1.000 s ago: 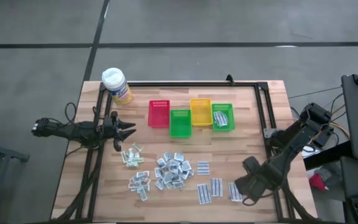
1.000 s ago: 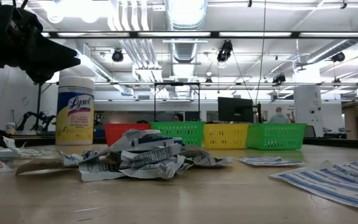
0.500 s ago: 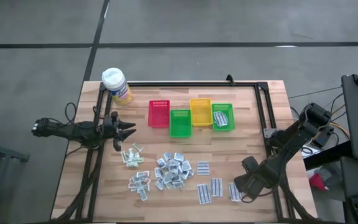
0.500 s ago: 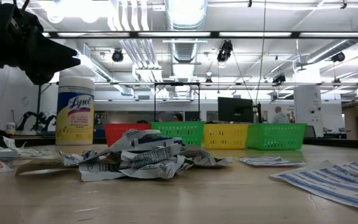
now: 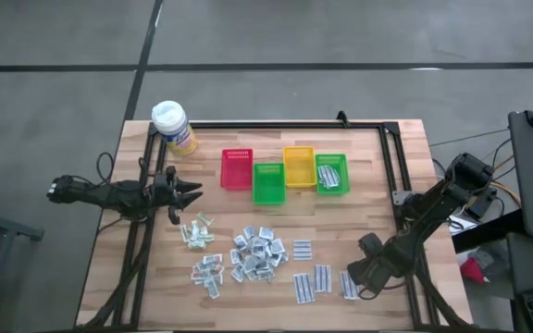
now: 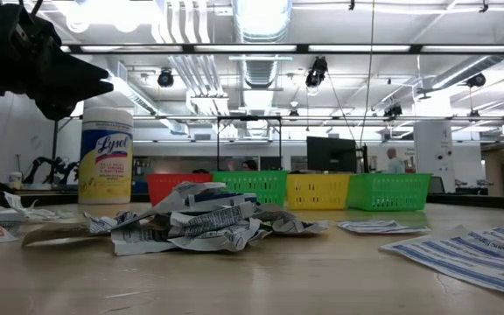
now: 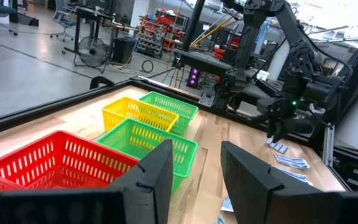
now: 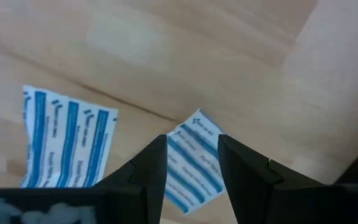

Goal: Pick & Place First Aid Supplies
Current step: Put the blue bandage into the right green basket

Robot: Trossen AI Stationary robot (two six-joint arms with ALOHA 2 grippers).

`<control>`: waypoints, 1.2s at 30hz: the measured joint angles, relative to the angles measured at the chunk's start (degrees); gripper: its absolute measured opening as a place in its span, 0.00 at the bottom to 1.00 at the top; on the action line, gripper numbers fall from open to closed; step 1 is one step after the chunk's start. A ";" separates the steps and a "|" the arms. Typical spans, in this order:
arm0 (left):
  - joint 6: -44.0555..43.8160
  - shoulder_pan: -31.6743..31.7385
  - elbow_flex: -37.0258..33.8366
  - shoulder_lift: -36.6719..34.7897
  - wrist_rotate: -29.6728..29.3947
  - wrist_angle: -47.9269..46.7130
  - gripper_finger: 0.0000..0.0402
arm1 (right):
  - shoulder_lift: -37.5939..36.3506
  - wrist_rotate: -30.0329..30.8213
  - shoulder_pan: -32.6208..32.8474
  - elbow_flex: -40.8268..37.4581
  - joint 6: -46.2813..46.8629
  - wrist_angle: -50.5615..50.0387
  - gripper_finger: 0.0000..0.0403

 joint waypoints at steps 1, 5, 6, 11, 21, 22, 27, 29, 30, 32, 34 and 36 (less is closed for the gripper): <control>0.00 0.01 0.00 -0.01 0.00 0.00 0.33 | 0.00 0.00 0.00 -0.17 0.00 -0.04 0.35; 0.07 0.00 0.00 0.00 0.00 0.00 0.33 | 0.13 0.10 0.00 -0.40 0.01 0.08 0.34; 0.07 0.00 0.00 0.00 0.00 -0.01 0.33 | 0.13 0.15 0.00 -0.46 -0.01 0.07 0.34; 0.09 0.00 -0.02 -0.02 0.00 -0.02 0.33 | 0.13 0.63 -0.05 -1.22 0.18 0.18 0.34; 0.13 0.00 -0.04 0.00 0.00 -0.02 0.33 | -0.09 0.41 -0.04 -5.69 1.52 6.01 0.33; 0.15 0.00 -0.04 0.00 0.00 -0.02 0.33 | -0.10 0.40 -0.04 -5.99 1.52 6.39 0.33; 0.17 0.00 -0.07 0.00 0.00 -0.04 0.33 | -0.09 0.37 -0.04 -6.32 1.50 6.54 0.31; 0.20 0.01 -0.09 0.00 0.00 -0.03 0.33 | -0.07 0.37 -0.02 -6.34 1.44 6.51 0.29; 0.20 0.01 -0.14 0.00 0.00 -0.03 0.33 | -0.07 0.37 -0.02 -6.37 1.43 6.51 0.28; 0.20 0.00 -0.17 0.00 0.00 -0.02 0.33 | -0.07 0.37 0.02 -6.38 1.45 6.49 0.27; 0.20 0.00 -0.17 -0.01 0.00 -0.02 0.33 | -0.04 0.38 0.02 -6.41 1.30 6.47 0.25; 0.20 0.01 -0.20 0.00 0.00 -0.02 0.33 | -0.03 0.35 0.02 -6.43 1.28 6.42 0.23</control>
